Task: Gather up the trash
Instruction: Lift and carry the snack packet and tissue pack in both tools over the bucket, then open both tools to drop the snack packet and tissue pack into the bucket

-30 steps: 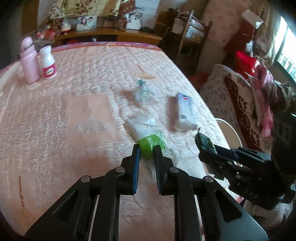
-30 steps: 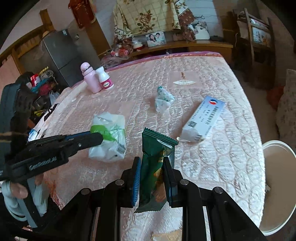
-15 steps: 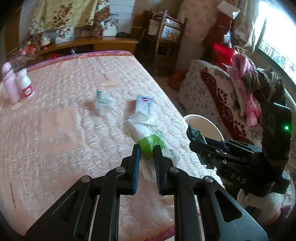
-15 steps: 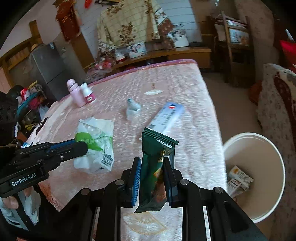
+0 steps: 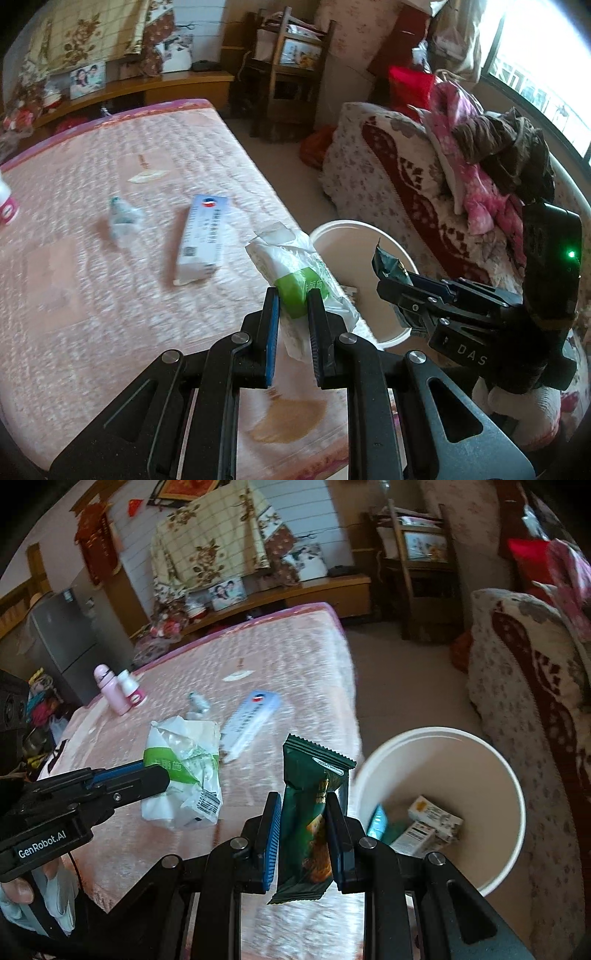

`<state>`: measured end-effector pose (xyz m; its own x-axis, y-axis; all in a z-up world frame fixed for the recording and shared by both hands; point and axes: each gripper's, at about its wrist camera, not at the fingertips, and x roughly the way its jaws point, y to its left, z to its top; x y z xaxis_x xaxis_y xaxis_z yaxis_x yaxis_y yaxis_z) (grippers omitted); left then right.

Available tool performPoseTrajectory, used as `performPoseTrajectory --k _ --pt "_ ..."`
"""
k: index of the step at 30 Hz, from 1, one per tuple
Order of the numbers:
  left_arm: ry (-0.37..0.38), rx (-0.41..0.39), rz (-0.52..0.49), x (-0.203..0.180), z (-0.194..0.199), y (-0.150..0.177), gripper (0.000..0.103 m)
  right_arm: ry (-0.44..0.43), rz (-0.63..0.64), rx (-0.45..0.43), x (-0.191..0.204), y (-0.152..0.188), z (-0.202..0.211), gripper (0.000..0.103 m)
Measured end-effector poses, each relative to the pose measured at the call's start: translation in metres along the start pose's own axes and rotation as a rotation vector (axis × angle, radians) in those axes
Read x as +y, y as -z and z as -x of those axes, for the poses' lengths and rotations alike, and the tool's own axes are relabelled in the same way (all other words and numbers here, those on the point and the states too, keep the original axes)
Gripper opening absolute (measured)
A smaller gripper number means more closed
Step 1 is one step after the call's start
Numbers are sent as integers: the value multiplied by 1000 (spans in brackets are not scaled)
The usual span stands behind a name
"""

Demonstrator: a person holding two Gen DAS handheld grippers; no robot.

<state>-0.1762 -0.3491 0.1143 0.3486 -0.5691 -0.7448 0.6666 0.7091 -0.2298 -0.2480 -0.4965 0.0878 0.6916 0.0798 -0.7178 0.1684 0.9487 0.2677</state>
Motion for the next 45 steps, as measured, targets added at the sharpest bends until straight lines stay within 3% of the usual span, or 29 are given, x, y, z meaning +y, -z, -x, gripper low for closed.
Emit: performPoseTrajectory --k 17,45 --pt "61 56 -62 -59 -55 -18 13 108 -114 -4 -80 7 13 22" --pt "71 124 -51 -76 -114 -21 13 159 -245 27 -135 17 -8 24"
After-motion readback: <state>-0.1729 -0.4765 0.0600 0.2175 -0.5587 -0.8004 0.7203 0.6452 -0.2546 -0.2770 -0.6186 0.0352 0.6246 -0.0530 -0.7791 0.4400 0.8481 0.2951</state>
